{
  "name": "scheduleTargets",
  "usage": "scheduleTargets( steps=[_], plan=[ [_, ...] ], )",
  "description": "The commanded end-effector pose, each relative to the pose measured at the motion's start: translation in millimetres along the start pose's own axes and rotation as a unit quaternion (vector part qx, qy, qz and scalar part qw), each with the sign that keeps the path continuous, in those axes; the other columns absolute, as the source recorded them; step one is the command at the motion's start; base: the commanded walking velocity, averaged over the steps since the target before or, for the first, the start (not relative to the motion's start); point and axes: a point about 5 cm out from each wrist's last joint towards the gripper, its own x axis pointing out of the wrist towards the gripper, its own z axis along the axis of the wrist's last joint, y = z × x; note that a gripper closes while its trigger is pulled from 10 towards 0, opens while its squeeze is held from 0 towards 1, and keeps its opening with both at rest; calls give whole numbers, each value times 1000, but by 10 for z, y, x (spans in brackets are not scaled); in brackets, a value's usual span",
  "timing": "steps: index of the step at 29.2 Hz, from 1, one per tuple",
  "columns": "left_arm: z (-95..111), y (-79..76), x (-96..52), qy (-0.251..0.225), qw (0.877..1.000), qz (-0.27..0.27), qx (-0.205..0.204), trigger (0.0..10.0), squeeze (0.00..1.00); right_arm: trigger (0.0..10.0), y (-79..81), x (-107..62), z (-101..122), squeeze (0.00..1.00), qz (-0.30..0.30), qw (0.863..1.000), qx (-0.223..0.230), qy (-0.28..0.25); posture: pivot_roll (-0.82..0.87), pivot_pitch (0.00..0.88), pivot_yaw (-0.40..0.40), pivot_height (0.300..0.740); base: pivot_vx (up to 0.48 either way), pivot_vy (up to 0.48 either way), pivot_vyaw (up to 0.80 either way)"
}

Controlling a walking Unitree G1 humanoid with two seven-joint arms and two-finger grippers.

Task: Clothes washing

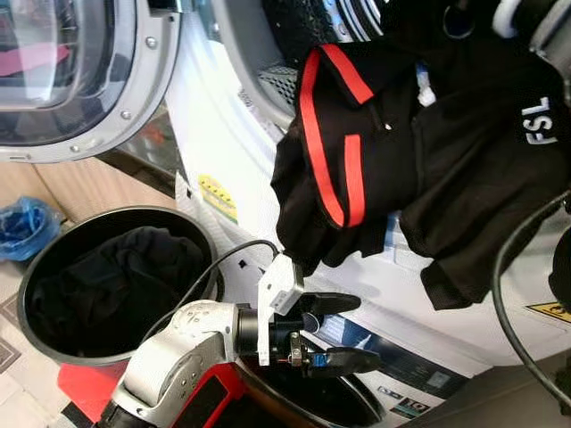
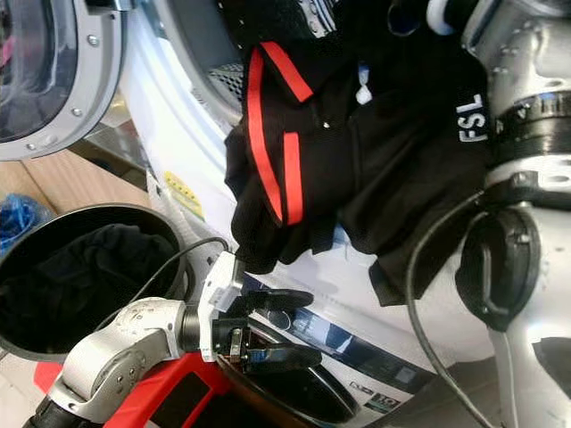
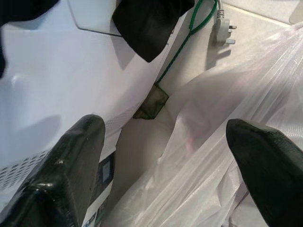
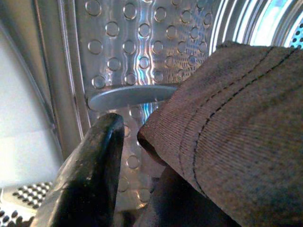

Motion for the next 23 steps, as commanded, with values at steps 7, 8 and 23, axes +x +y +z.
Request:
scheduleTargets(
  steps=[7,8,23],
  plan=[
    [5,-42,17,0,1000,-11,1,10000,0,10000,-165,-379,-396,0,-75,993,-68,62,-1,148,-79,740,0,0,0],
    [5,-37,17,1,1000,-10,3,10000,0,10000,-173,-403,-413,0,-84,991,-77,65,-1,148,-79,740,0,0,0],
    [-28,-93,-94,88,991,-101,20,10000,0,10000,32,-446,-483,0,-93,994,-59,21,18,152,-72,740,0,0,0]
  ],
)
